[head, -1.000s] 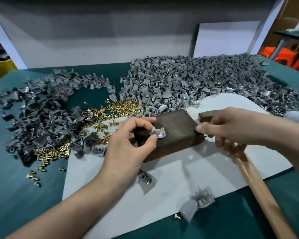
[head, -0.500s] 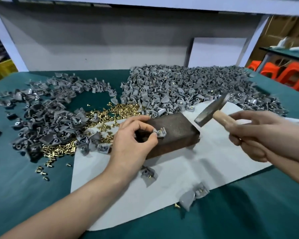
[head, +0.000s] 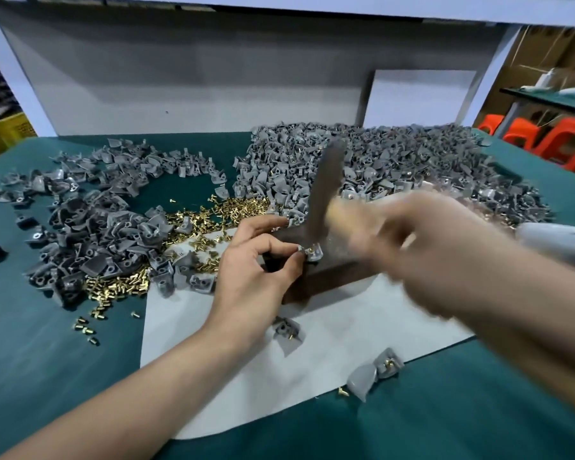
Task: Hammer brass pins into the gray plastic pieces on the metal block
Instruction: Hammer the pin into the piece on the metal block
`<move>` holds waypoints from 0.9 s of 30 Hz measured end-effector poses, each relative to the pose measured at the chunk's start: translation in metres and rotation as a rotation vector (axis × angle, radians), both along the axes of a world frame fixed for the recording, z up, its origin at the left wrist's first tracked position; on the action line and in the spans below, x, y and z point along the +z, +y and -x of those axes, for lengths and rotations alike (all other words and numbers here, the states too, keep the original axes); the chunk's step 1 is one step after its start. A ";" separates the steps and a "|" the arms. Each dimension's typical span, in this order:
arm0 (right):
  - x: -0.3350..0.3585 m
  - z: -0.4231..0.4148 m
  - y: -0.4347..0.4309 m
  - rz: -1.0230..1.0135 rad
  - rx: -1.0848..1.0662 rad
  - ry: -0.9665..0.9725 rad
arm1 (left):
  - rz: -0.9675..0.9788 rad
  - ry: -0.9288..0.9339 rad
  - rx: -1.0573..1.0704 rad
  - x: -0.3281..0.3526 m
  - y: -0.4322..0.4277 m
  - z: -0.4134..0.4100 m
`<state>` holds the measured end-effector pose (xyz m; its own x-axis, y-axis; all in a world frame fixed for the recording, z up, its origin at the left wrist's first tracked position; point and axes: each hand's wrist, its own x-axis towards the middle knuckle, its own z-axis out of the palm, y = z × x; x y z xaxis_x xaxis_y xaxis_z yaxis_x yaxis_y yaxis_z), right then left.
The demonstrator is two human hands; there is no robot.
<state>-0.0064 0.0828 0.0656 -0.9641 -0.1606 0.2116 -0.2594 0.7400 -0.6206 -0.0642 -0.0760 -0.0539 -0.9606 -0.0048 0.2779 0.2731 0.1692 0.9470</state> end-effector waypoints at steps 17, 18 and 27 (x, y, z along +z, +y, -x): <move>0.010 0.000 0.010 0.103 -0.029 0.091 | -0.001 0.010 -0.043 -0.001 0.000 0.000; 0.014 0.000 0.013 0.132 -0.019 0.141 | -0.001 0.013 -0.042 -0.001 0.000 0.000; -0.056 0.035 0.068 0.856 -0.116 -0.354 | -0.005 -0.013 -0.035 0.004 -0.001 -0.002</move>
